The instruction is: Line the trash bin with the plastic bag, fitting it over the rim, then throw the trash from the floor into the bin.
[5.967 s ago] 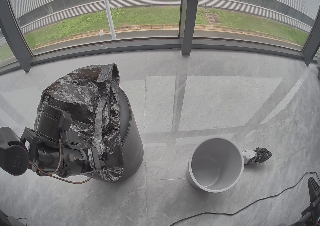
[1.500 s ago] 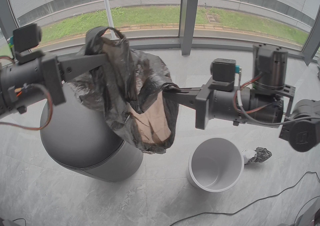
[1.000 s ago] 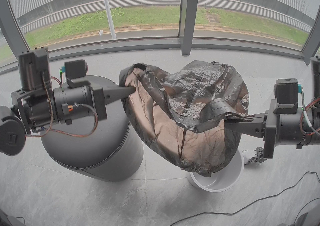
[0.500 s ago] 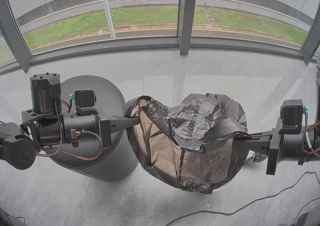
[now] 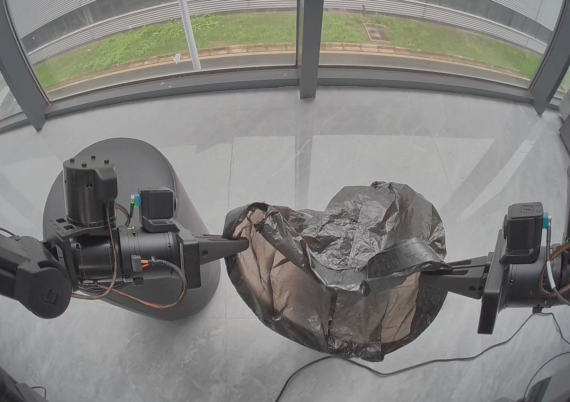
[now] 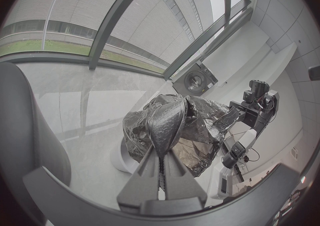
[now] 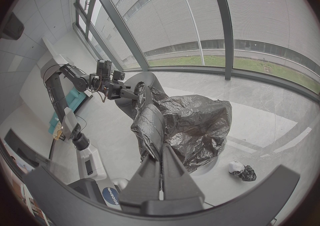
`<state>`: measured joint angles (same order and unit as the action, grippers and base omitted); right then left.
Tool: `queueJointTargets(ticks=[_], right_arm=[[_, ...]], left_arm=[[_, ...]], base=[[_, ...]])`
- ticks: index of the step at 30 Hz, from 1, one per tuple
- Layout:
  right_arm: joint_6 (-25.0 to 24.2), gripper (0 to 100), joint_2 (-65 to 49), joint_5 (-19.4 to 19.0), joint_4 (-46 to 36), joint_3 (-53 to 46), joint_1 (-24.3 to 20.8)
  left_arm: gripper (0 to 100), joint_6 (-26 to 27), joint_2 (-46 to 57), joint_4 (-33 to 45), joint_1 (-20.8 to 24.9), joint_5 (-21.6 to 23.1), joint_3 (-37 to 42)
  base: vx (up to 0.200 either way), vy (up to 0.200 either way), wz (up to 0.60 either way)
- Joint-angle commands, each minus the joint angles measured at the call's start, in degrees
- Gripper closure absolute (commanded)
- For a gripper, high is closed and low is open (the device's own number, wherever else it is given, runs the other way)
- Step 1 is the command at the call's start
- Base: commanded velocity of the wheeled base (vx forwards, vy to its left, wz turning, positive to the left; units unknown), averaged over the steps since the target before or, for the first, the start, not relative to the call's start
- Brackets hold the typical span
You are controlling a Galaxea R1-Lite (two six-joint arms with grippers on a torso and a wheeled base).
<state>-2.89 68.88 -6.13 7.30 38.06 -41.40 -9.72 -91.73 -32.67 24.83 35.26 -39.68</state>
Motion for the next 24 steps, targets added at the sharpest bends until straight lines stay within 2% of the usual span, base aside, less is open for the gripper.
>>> queueJointTargets(ticks=[1,4,13,16,19,20,24], right_arm=[[0.0,100,0.3,0.0,0.1,-0.9,-0.4],[0.0,100,0.3,0.0,0.1,-1.8,-0.4],[0.1,100,0.8,-0.4,0.0,-3.0,-0.4],[0.2,100,1.1,-0.6,-0.4,-3.0,-0.5],[0.2,100,1.1,-0.6,-0.4,-3.0,-0.5],[-0.1,100,1.2,-0.7,-0.6,-3.3,-1.7],[-0.3,100,1.4,-0.7,-0.6,-5.4,-3.7]], left_arm=[[100,0.0,0.5,-0.6,0.2,0.1,3.4],[100,0.5,0.3,-1.0,0.5,-0.1,4.8],[100,0.8,0.2,-2.4,1.0,0.0,8.7],[100,1.1,1.5,-2.7,1.4,0.0,14.4],[100,1.1,1.7,-2.9,1.4,0.0,15.2],[100,0.9,3.8,-3.4,1.9,0.1,18.5],[100,0.9,4.7,-3.5,2.2,0.1,21.3]], base=[[0.0,-0.2,0.0],[0.0,-0.2,0.0],[0.0,0.0,0.0],[0.0,0.0,0.0],[0.0,0.0,0.0],[0.0,0.0,0.0],[0.0,0.0,0.0]])
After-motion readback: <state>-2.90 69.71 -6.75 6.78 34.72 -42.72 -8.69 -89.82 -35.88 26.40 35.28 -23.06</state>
